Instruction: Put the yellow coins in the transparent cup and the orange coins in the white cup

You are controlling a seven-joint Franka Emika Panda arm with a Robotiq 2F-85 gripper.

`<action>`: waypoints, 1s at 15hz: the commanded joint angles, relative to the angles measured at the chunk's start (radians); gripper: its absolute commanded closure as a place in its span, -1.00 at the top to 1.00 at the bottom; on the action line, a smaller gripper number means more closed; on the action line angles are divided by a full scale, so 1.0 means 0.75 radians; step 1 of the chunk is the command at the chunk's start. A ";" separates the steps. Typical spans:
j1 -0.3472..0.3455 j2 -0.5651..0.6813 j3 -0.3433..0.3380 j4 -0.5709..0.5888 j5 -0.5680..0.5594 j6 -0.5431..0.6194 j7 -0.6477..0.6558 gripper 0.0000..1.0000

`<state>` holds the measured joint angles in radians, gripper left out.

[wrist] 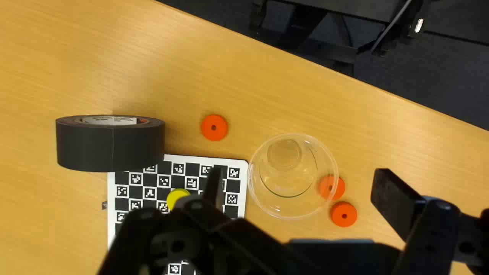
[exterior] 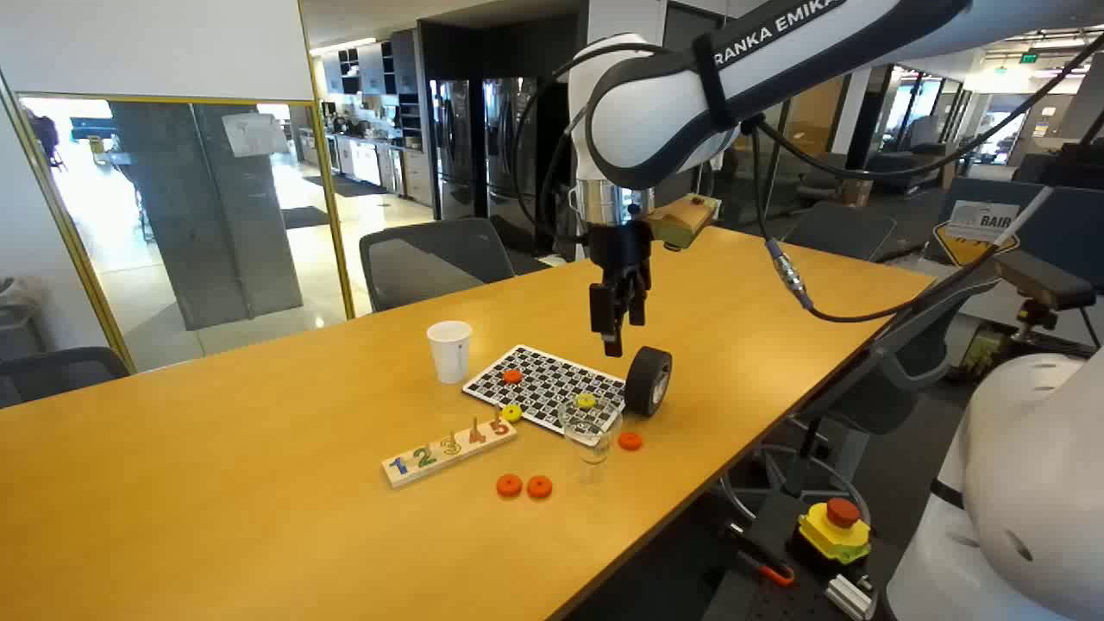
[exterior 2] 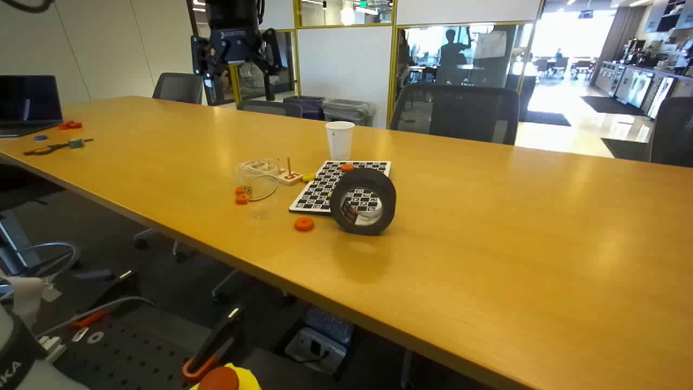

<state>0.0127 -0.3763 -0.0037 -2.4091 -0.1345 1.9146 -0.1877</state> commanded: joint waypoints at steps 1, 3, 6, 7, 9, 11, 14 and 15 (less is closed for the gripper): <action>0.006 0.000 -0.005 0.008 -0.002 -0.003 0.002 1.00; 0.006 -0.004 -0.005 0.016 -0.002 -0.003 0.002 1.00; 0.006 -0.004 -0.005 0.018 -0.002 -0.003 0.002 1.00; 0.000 -0.003 -0.010 0.005 0.006 0.024 0.023 1.00; -0.017 0.009 -0.027 -0.026 0.029 0.093 0.082 1.00; -0.043 0.026 -0.049 -0.066 0.048 0.197 0.154 1.00; -0.093 0.061 -0.086 -0.108 0.067 0.348 0.259 1.00; -0.107 0.082 -0.101 -0.111 0.089 0.384 0.283 1.00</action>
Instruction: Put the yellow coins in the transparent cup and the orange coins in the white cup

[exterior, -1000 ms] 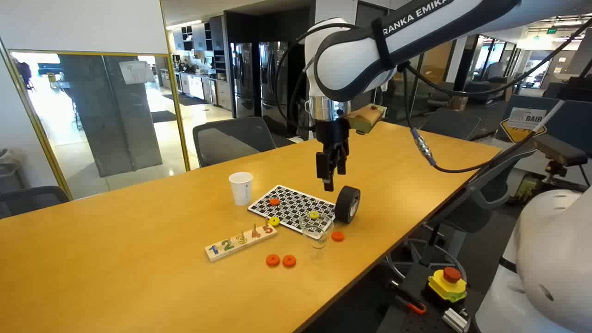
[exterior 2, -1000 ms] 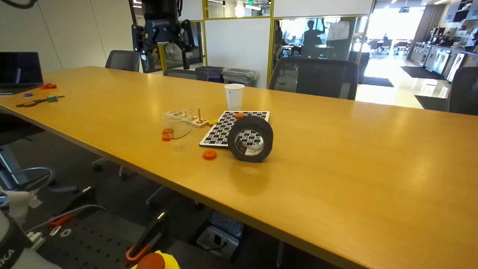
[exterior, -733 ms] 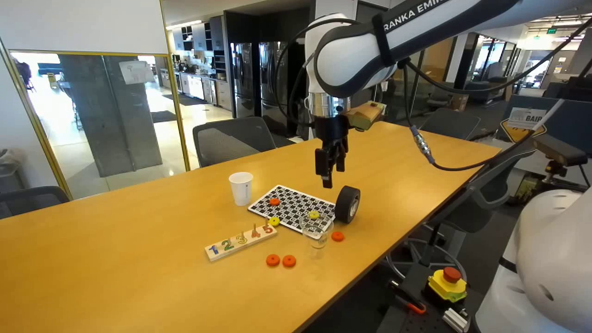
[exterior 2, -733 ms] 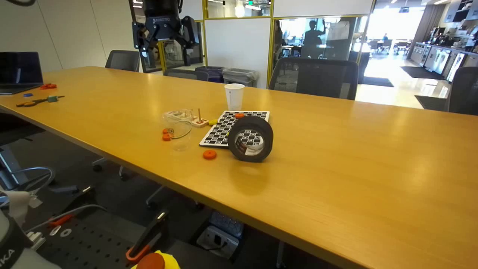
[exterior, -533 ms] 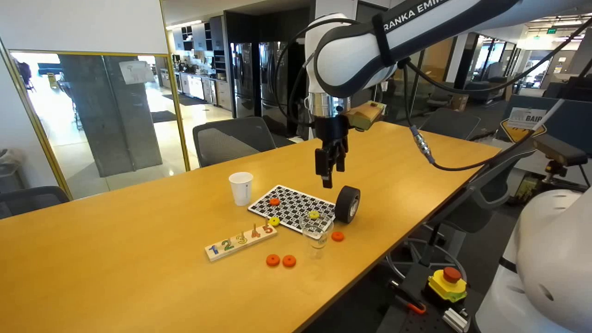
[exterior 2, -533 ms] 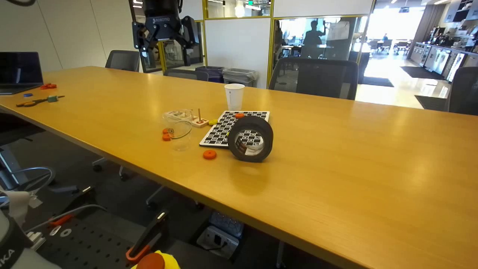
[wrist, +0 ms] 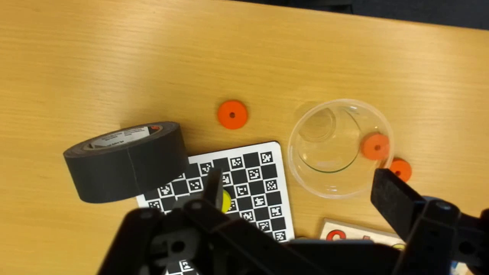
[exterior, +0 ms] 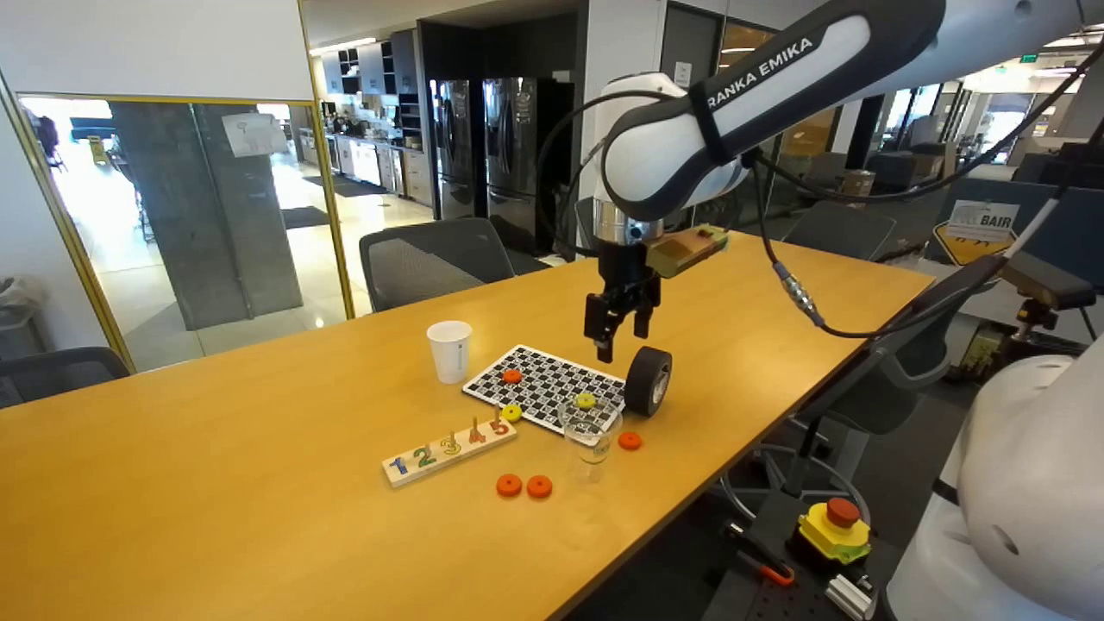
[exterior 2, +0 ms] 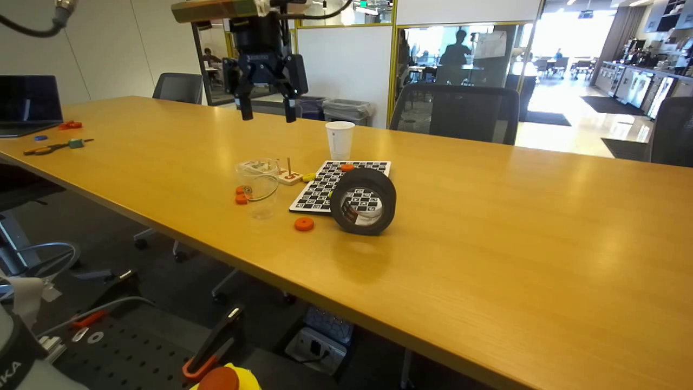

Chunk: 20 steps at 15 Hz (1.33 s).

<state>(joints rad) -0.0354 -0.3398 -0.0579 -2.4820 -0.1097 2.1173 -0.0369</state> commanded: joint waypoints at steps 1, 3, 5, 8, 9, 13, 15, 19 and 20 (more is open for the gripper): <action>-0.057 0.063 -0.044 -0.010 0.079 0.155 0.105 1.00; -0.081 0.121 -0.055 0.008 0.120 0.231 0.176 1.00; -0.097 0.169 -0.060 0.027 0.167 0.300 0.252 1.00; -0.099 0.240 -0.043 0.073 0.252 0.347 0.409 1.00; -0.098 0.260 -0.029 0.084 0.258 0.368 0.487 1.00; -0.102 0.323 0.009 0.107 0.248 0.443 0.799 1.00; -0.103 0.362 0.016 0.118 0.252 0.463 0.942 1.00; -0.100 0.461 -0.010 0.136 0.300 0.537 1.152 1.00; -0.099 0.482 -0.018 0.139 0.320 0.559 1.193 1.00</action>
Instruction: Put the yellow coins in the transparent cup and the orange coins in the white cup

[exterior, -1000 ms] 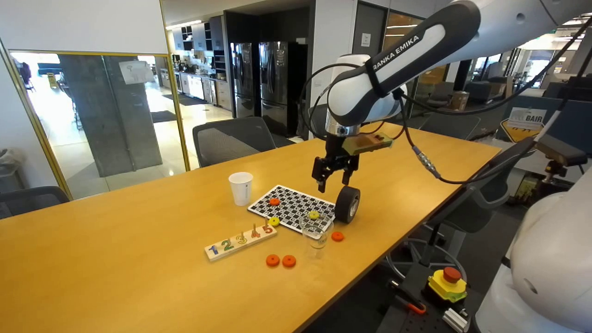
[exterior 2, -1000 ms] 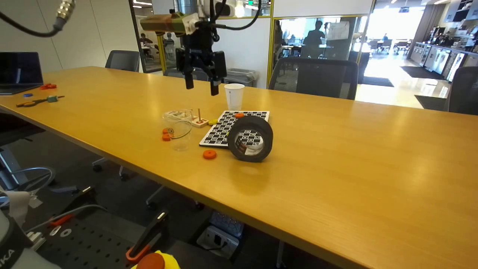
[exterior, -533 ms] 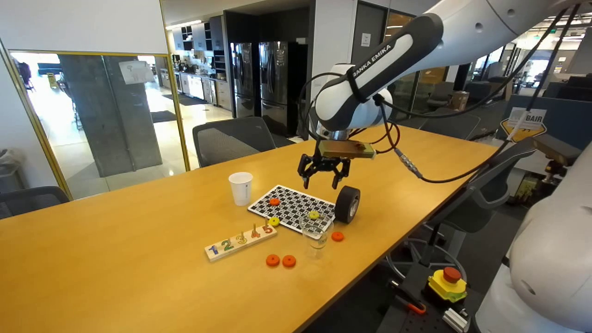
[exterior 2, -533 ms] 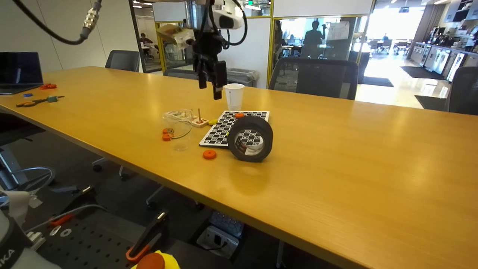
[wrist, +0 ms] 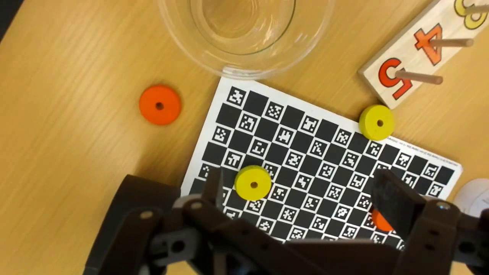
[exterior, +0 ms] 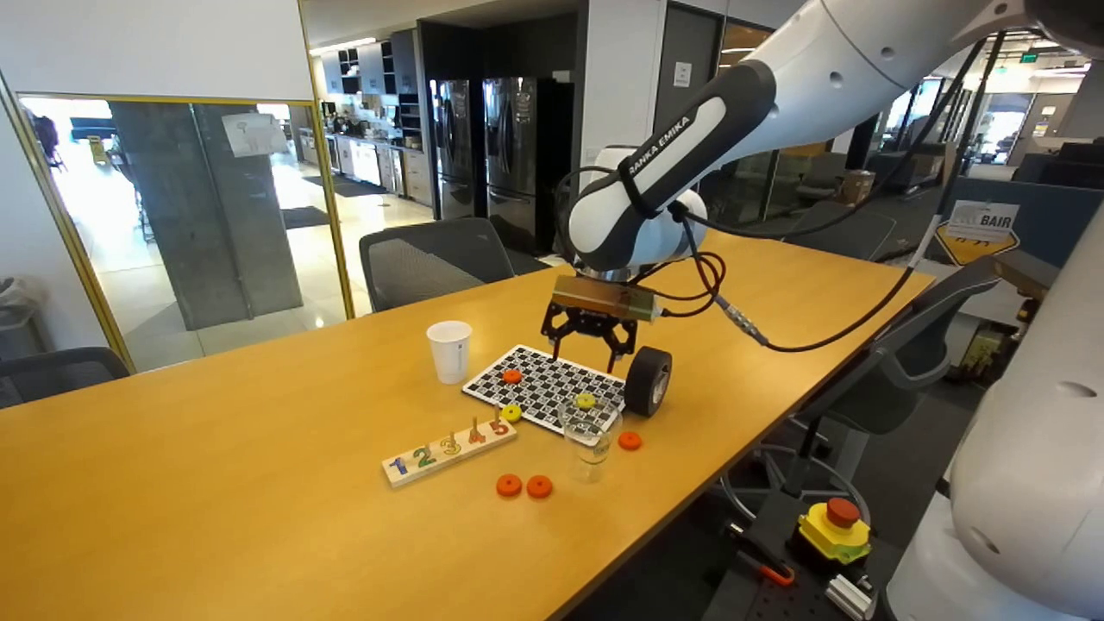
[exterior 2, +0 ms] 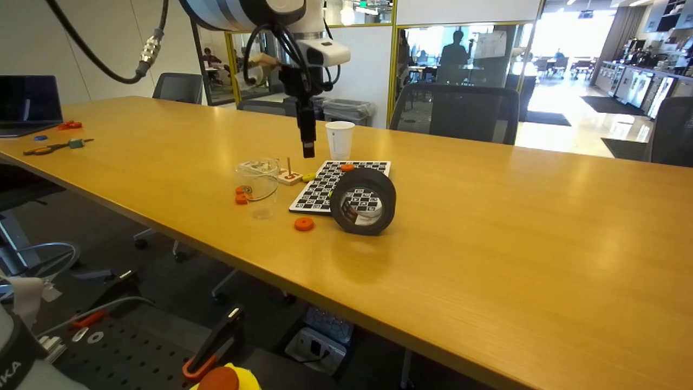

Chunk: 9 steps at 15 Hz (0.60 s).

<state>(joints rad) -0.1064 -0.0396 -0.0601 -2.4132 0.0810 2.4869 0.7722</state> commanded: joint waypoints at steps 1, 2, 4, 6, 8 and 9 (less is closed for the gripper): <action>-0.006 0.108 -0.026 0.052 0.102 0.092 0.136 1.00; -0.006 0.134 -0.036 0.059 0.138 0.113 0.160 1.00; -0.005 0.193 -0.053 0.076 0.197 0.151 0.185 1.00; -0.001 0.248 -0.068 0.098 0.228 0.175 0.204 1.00; 0.007 0.299 -0.082 0.120 0.230 0.191 0.229 1.00; 0.012 0.328 -0.089 0.134 0.217 0.194 0.243 1.00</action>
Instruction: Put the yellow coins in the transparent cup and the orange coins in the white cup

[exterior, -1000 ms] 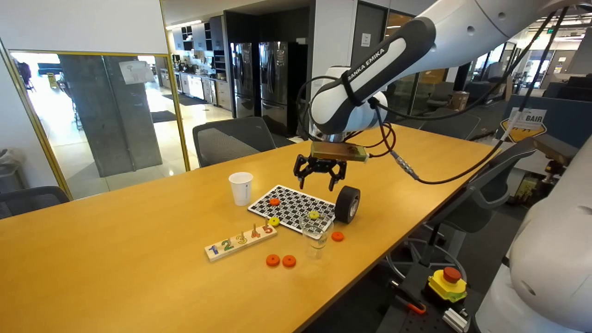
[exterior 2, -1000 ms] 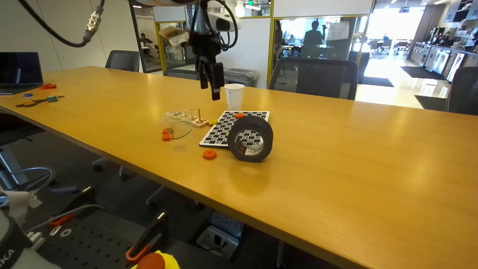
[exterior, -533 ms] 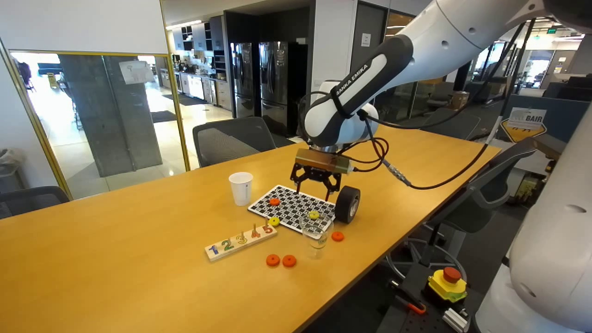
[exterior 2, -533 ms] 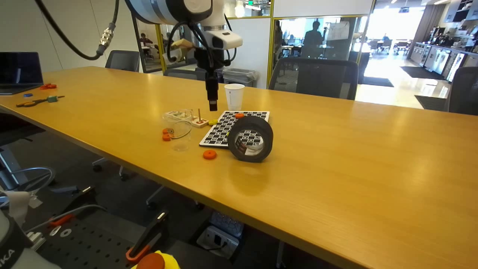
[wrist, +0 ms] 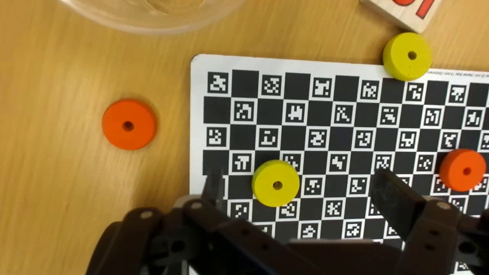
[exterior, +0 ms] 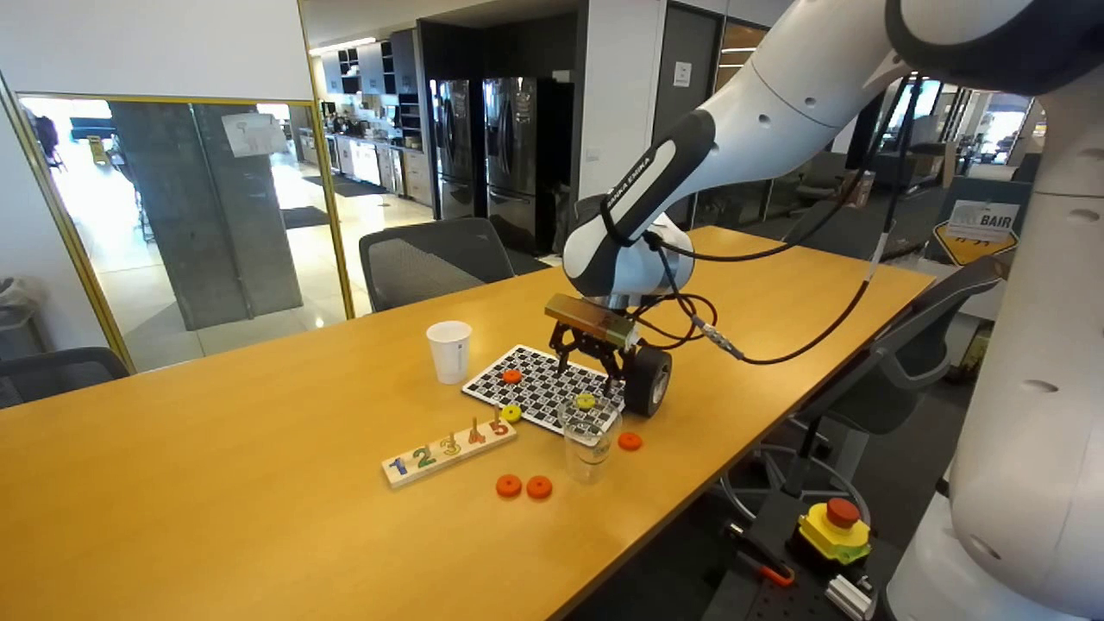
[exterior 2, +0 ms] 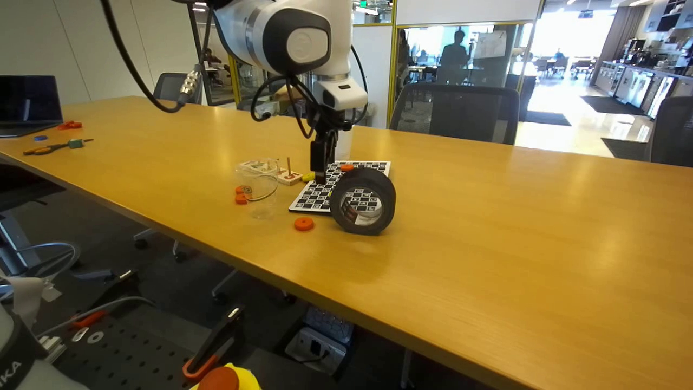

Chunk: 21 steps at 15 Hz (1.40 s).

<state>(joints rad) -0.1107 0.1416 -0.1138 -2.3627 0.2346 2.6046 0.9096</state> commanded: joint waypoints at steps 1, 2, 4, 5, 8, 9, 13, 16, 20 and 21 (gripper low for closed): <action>0.021 0.111 -0.023 0.081 0.003 0.040 0.077 1.00; 0.025 0.135 -0.029 0.096 -0.005 0.039 0.087 1.00; 0.035 0.168 -0.044 0.124 -0.030 0.021 0.110 1.00; 0.044 0.181 -0.056 0.135 -0.056 0.012 0.124 1.00; 0.072 0.211 -0.088 0.161 -0.118 0.003 0.168 1.00; 0.081 0.219 -0.099 0.168 -0.139 0.002 0.185 1.00; 0.100 0.241 -0.120 0.193 -0.191 -0.017 0.223 1.00; 0.108 0.256 -0.123 0.208 -0.201 -0.024 0.229 1.00; 0.116 0.264 -0.128 0.216 -0.212 -0.026 0.235 0.50; 0.117 0.264 -0.128 0.217 -0.214 -0.026 0.235 0.46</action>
<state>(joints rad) -0.0453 0.3290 -0.1884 -2.2309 0.1031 2.6080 1.0485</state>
